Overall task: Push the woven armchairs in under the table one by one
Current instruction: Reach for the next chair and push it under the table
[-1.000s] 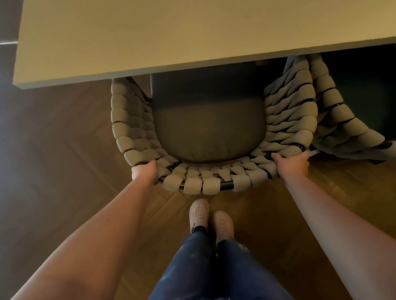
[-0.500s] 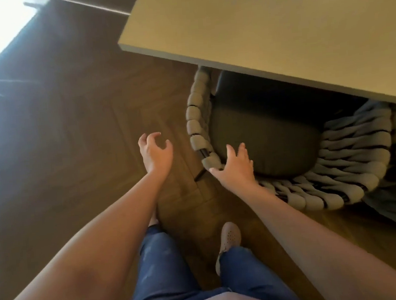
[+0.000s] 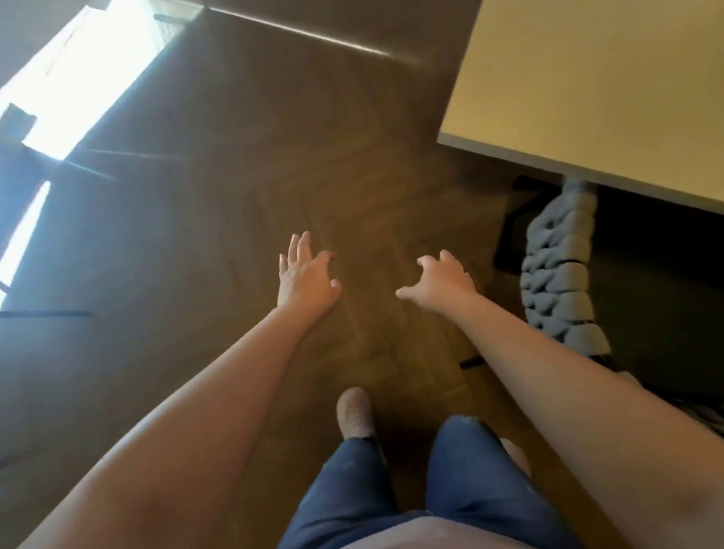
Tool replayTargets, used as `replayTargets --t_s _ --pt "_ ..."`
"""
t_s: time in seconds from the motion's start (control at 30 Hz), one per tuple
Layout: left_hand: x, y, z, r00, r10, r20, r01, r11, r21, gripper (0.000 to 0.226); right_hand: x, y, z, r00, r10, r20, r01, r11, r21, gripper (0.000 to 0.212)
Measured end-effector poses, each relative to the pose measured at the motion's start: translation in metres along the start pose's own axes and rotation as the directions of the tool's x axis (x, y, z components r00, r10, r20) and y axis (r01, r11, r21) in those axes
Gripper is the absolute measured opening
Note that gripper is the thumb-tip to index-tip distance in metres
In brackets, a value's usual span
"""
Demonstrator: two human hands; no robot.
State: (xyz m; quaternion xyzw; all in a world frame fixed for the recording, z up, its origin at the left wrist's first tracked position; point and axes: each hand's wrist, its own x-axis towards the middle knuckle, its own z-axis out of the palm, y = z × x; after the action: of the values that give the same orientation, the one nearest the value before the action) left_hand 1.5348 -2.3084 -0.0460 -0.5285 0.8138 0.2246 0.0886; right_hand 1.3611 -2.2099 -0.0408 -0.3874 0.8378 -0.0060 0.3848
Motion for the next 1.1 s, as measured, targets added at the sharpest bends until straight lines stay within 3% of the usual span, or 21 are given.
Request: replayTargets --t_s 0.23,0.63,0.87,1.1 --pt "0.102 -0.046 -0.062 0.997 -0.021 0.068 0.010 0.988 0.155 0.054 0.077 -0.084 -0.035 0.999 -0.035 -0.010 0.035 0.998 -0.054 0.076" --pt "0.340 0.026 -0.166 0.989 0.061 0.135 -0.094 0.964 0.249 0.056 0.273 -0.148 -0.193 0.988 -0.072 -0.134 0.067 0.997 -0.041 0.073" --pt "0.476 0.084 -0.219 0.968 0.181 0.172 -0.226 0.926 0.301 0.058 0.377 -0.156 -0.286 0.978 0.021 -0.209 -0.020 1.000 0.010 0.079" --pt "0.635 0.131 -0.262 0.904 0.324 0.279 -0.410 0.841 0.354 0.063 0.493 -0.175 -0.364 0.936 0.251 -0.247 -0.212 0.962 0.174 0.081"
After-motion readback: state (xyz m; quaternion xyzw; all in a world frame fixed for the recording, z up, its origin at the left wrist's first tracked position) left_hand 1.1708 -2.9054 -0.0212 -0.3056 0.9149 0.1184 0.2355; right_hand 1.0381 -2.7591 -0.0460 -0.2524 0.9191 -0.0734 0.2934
